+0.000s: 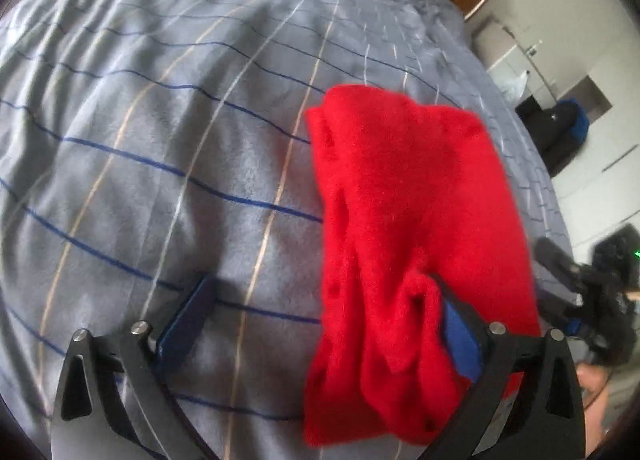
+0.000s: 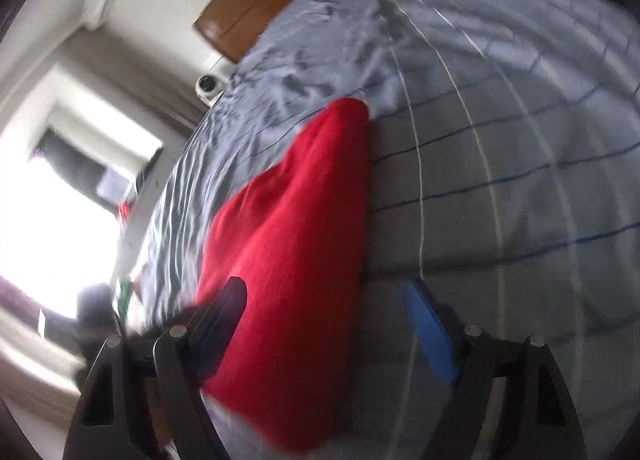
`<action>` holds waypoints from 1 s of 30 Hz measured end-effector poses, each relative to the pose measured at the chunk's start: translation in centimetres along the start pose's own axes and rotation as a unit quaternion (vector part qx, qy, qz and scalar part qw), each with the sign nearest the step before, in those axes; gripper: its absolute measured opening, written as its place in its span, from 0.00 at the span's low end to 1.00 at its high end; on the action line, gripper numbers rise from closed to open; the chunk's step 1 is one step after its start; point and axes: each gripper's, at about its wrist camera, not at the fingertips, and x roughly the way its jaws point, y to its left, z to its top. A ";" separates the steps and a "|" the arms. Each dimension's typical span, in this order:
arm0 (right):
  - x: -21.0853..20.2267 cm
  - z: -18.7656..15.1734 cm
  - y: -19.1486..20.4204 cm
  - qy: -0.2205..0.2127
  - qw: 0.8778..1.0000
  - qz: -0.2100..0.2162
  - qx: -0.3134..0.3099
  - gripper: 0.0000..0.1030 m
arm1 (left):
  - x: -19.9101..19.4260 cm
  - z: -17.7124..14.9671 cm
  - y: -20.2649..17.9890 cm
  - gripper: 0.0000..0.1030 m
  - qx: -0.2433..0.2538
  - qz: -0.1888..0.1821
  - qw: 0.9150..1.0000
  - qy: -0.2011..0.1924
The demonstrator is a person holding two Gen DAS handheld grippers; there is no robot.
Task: Fold small clothes
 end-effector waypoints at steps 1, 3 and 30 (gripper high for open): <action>1.3 0.1 -0.1 0.011 1.000 0.015 0.011 0.78 | -0.1 0.1 -0.2 0.99 0.000 -0.004 1.000 -0.001; 3.6 -0.1 0.0 0.031 0.999 0.021 0.020 0.74 | 0.4 0.3 -0.8 0.99 0.004 -0.032 0.999 0.013; -0.2 -3.9 10.2 -0.065 0.947 -0.205 -0.239 0.72 | -5.8 -4.5 -1.1 0.77 0.096 0.117 0.984 -0.094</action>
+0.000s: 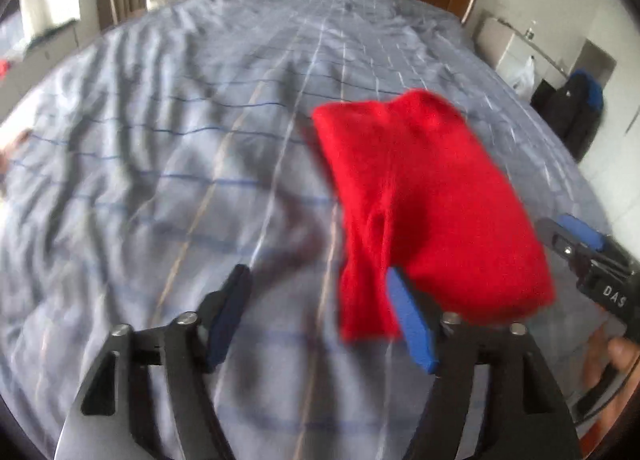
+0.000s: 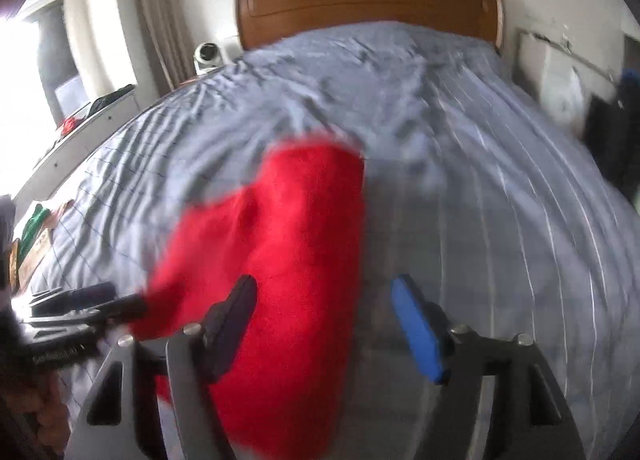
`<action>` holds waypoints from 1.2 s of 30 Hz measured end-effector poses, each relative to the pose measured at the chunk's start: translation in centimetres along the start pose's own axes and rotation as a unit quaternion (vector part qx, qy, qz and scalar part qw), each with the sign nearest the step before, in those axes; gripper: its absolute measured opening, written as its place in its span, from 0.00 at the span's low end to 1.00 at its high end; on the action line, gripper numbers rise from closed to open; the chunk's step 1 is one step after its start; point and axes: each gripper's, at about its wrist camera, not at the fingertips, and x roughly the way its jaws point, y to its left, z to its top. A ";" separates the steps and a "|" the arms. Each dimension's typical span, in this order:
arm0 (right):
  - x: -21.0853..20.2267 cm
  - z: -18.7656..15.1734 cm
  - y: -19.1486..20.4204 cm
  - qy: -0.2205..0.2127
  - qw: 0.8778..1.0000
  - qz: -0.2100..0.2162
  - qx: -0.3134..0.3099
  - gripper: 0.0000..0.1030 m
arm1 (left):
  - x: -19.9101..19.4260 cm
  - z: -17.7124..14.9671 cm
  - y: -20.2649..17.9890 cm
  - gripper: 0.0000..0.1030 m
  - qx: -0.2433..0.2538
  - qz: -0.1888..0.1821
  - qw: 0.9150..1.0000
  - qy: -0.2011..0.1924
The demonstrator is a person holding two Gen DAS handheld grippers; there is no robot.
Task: Fold small clothes
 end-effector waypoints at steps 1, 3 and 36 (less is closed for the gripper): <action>-0.5 -1.2 -0.4 0.005 1.000 -0.005 -0.004 0.78 | -1.2 -1.0 -0.3 0.85 0.014 0.015 1.000 -0.015; -1.8 -3.3 -0.9 0.011 1.000 -0.011 -0.014 0.83 | -3.7 -2.9 -1.5 0.96 0.040 0.045 0.997 -0.053; -19.8 -14.0 1.8 0.005 0.999 -0.045 -0.025 0.99 | -15.9 -11.4 -7.0 1.00 0.033 0.077 0.995 -0.062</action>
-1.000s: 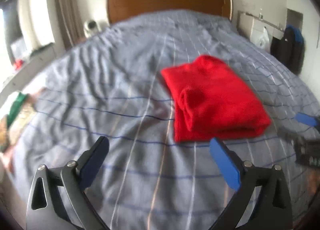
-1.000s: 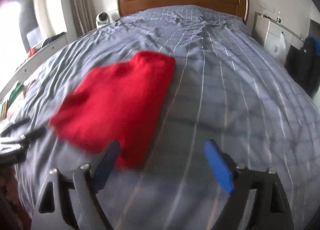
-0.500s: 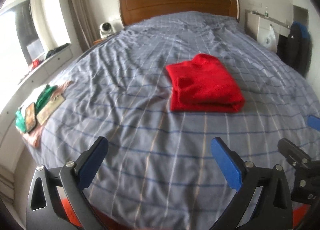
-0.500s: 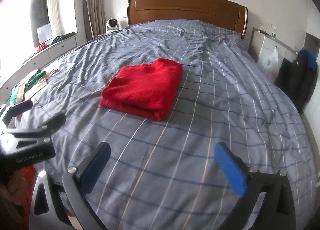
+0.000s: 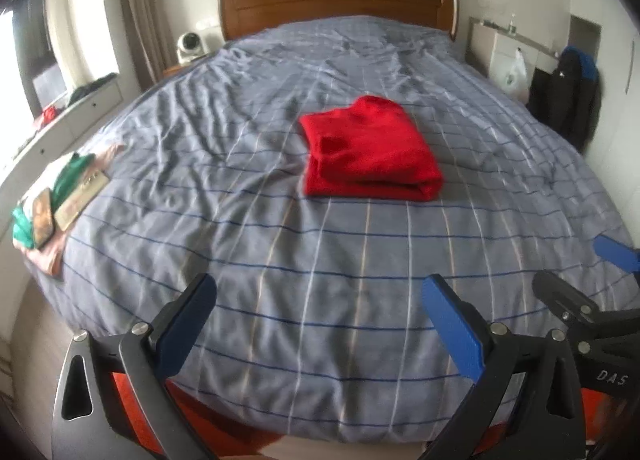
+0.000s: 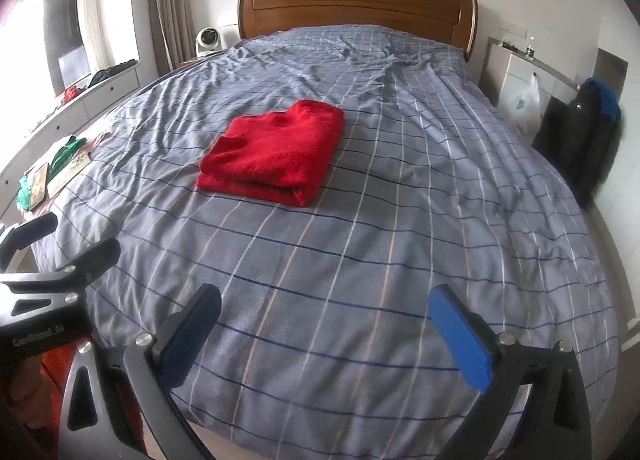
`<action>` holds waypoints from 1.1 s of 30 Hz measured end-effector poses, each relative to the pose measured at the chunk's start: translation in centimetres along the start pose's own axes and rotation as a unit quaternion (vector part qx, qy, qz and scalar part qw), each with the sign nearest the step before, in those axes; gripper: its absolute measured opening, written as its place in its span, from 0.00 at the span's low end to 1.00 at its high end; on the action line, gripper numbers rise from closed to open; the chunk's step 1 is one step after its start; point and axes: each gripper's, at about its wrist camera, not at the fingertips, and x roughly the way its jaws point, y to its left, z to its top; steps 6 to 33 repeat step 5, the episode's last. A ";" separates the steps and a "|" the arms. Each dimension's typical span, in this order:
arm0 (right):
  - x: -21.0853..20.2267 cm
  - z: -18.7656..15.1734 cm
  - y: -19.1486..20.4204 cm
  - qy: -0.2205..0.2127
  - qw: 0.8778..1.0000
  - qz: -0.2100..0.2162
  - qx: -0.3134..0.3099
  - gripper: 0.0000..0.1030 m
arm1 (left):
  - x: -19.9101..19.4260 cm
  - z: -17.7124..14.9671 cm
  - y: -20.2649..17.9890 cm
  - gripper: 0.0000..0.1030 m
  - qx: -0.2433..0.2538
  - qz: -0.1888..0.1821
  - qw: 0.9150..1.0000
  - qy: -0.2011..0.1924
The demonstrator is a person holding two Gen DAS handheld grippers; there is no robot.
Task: Fold small clothes
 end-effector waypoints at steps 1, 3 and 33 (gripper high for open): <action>0.0 0.0 0.0 0.000 1.000 0.002 0.002 0.99 | 0.1 -0.1 0.0 1.00 -0.001 0.002 1.000 -0.001; 0.0 -0.1 0.1 -0.001 1.000 0.001 0.002 0.99 | 0.1 -0.2 -0.1 1.00 0.004 0.009 1.000 -0.005; 0.1 0.0 0.3 -0.003 1.000 0.001 0.000 0.99 | 0.0 -0.2 -0.2 1.00 0.012 0.015 1.000 -0.009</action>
